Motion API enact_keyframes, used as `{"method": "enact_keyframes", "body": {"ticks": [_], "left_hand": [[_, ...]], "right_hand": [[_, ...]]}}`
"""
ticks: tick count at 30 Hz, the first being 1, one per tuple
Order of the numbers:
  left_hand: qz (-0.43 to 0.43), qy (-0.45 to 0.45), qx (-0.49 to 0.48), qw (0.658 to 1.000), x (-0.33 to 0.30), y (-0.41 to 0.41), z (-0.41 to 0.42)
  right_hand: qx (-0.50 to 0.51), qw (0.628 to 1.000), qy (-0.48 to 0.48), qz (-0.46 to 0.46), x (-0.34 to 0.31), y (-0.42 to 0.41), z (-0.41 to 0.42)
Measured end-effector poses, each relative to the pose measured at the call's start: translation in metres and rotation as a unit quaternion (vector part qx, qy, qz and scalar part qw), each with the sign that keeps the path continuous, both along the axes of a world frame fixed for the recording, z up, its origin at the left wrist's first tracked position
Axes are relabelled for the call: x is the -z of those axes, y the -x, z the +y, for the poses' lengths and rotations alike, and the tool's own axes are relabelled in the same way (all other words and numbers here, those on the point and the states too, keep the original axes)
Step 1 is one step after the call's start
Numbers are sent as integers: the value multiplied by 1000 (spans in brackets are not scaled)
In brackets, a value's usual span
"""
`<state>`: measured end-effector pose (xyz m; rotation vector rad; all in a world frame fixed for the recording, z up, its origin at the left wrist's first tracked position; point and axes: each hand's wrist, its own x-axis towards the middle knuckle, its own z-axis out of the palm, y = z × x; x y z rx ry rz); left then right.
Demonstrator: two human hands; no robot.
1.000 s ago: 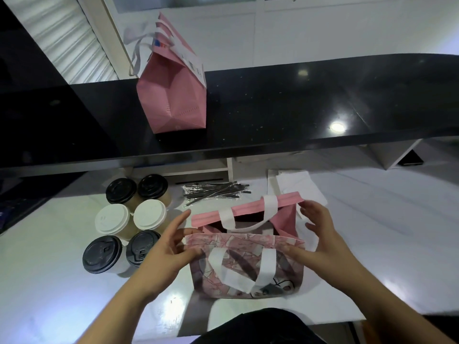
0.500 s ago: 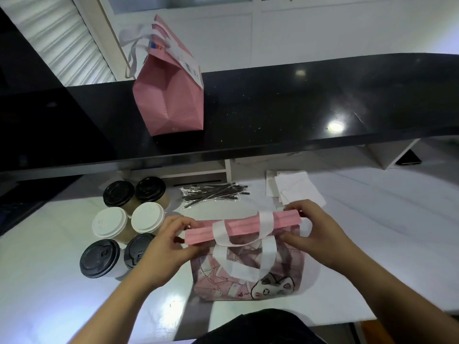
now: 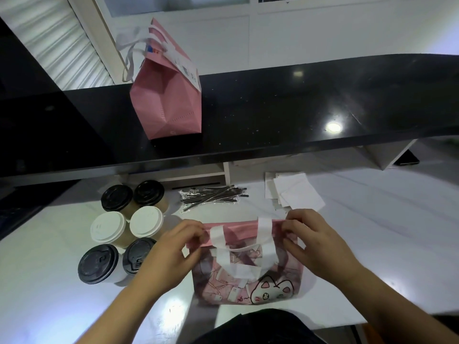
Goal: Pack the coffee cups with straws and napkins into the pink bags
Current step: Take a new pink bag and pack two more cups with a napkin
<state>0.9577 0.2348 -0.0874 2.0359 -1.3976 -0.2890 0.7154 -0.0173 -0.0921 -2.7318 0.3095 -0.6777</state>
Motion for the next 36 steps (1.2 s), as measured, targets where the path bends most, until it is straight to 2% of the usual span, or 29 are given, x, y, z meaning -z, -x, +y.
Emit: {"method": "enact_keyframes", "body": {"ticks": [4,7,12,17,20,23,29,36], "left_hand": [[-26,-2,2,1000,-6,0,1],[-60,-12,6,998,-7,2,-3],[-101,-47,44,993,-17,3,-10],[-114,-82,71,988,-30,12,-37],[-136,-128,65,980,-38,22,-59],[-164,-152,99,970,-41,30,-76],[-263,-110,87,955,-28,46,-89],[-186,-119,101,970,-30,38,-87]], "right_hand": [[-3,1000,2,3,-3,2,1],[7,999,-37,1,-8,1,4],[7,997,-27,75,-20,-1,3],[-42,992,-15,120,-35,-15,11],[-43,992,-14,122,-39,-27,17],[-21,993,-27,112,-40,-34,19],[-14,992,-51,116,-41,-27,20],[-5,988,-59,144,-46,-1,7]]}}
